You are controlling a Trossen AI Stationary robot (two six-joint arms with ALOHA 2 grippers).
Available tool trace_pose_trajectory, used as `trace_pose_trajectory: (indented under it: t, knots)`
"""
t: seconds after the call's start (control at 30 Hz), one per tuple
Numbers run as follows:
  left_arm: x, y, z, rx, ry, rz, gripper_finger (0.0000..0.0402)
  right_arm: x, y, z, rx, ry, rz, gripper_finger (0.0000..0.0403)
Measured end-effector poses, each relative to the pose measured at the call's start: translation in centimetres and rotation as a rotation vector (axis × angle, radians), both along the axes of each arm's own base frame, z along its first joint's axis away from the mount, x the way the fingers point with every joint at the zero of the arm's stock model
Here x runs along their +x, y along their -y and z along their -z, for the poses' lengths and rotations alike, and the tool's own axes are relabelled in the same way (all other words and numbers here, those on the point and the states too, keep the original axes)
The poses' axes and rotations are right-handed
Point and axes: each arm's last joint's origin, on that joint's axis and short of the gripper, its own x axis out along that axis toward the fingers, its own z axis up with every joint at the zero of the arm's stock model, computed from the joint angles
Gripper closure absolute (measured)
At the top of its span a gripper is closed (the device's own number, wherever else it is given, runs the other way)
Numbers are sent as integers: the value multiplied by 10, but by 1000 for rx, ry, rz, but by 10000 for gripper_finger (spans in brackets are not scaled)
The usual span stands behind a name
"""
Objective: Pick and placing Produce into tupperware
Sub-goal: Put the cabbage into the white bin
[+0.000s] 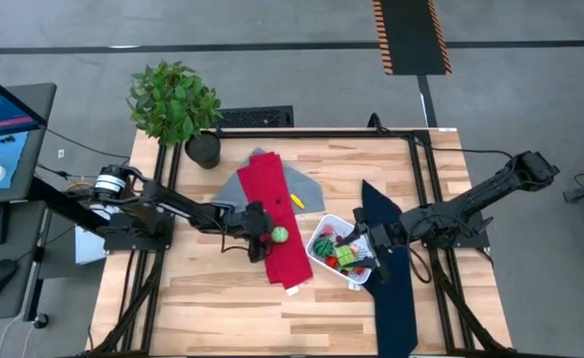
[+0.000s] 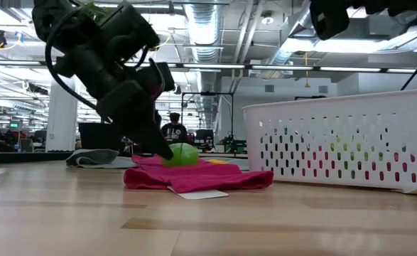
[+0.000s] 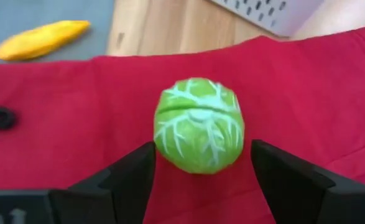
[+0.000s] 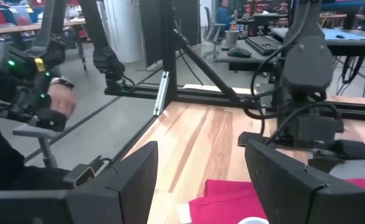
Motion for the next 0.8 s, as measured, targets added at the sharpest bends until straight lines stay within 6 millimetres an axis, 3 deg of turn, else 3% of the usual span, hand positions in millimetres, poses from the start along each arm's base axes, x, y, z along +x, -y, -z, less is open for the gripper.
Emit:
trace_pose_trajectory:
  t: [0.23, 0.8]
  knots:
    - [5, -4, 15, -13, -11, -2, 148, 0, -1, -1, 3, 7, -5, 138]
    - [10, -6, 6, -37, 81, 0, 148, 0, -1, 0, 4, 5, -3, 138]
